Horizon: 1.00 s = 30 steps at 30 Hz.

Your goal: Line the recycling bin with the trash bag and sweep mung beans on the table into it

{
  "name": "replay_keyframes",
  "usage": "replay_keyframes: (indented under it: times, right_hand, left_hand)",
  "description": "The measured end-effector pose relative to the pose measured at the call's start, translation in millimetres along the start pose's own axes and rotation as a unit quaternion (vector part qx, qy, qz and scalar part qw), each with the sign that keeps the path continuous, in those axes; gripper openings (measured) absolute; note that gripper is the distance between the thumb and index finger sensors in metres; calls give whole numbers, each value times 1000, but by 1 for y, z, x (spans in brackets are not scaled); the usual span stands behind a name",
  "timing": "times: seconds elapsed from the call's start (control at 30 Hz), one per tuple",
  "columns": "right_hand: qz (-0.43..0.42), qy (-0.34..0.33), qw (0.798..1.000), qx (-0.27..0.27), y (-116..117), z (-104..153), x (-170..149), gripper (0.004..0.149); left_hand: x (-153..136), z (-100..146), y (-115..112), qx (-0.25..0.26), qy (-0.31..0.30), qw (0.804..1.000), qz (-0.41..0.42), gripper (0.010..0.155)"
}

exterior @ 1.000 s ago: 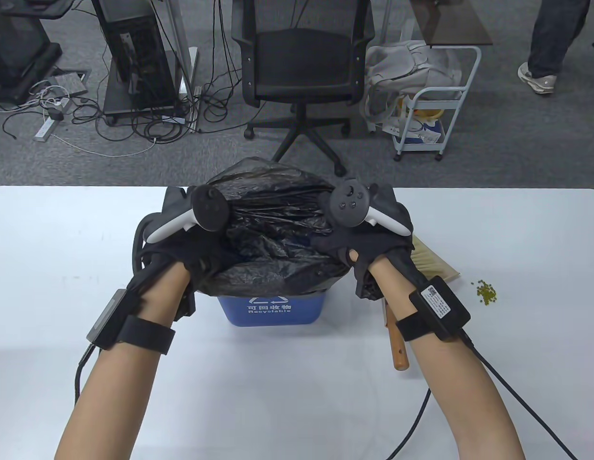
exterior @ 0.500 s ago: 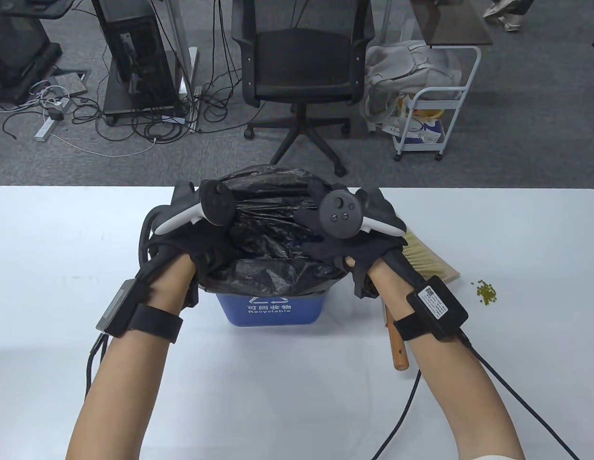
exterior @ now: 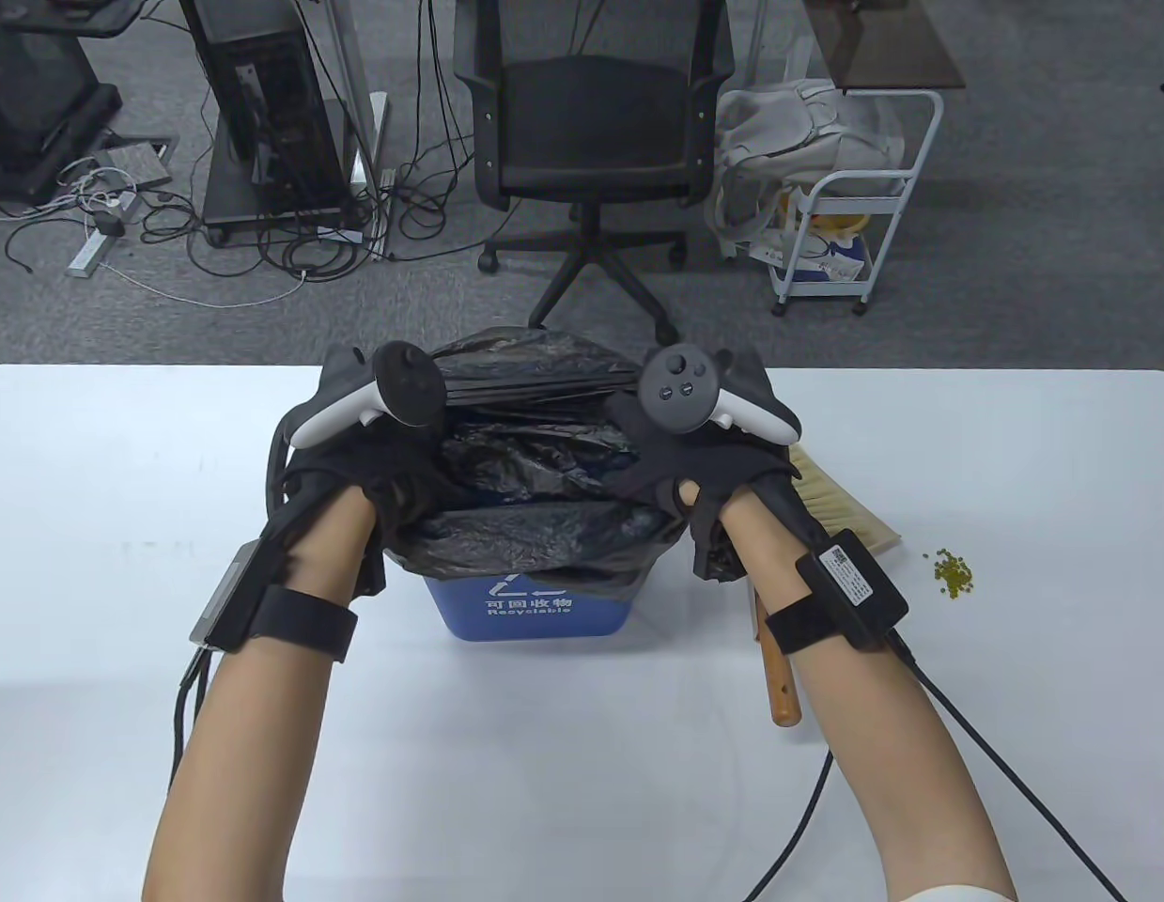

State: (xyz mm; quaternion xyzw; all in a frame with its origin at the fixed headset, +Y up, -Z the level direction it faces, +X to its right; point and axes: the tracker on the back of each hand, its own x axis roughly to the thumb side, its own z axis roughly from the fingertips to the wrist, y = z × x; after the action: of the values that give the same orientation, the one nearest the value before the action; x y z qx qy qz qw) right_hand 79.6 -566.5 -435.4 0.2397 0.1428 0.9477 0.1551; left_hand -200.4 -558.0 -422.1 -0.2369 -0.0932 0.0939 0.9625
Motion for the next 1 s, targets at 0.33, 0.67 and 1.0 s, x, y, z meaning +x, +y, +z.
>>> replay_keyframes:
  times: [0.33,0.67,1.0]
  right_hand:
    - [-30,-64,996,-53,-2,38,10,90]
    - [-47,-10,999,3,12,30,4,89]
    - [-37,2,999,29,9,26,7,91]
  left_hand:
    - [-8,57,5,63,-105,989,88,95]
    - [-6,56,-36,27,-82,995,-41,94]
    - [-1,55,-38,47,-75,995,-43,85]
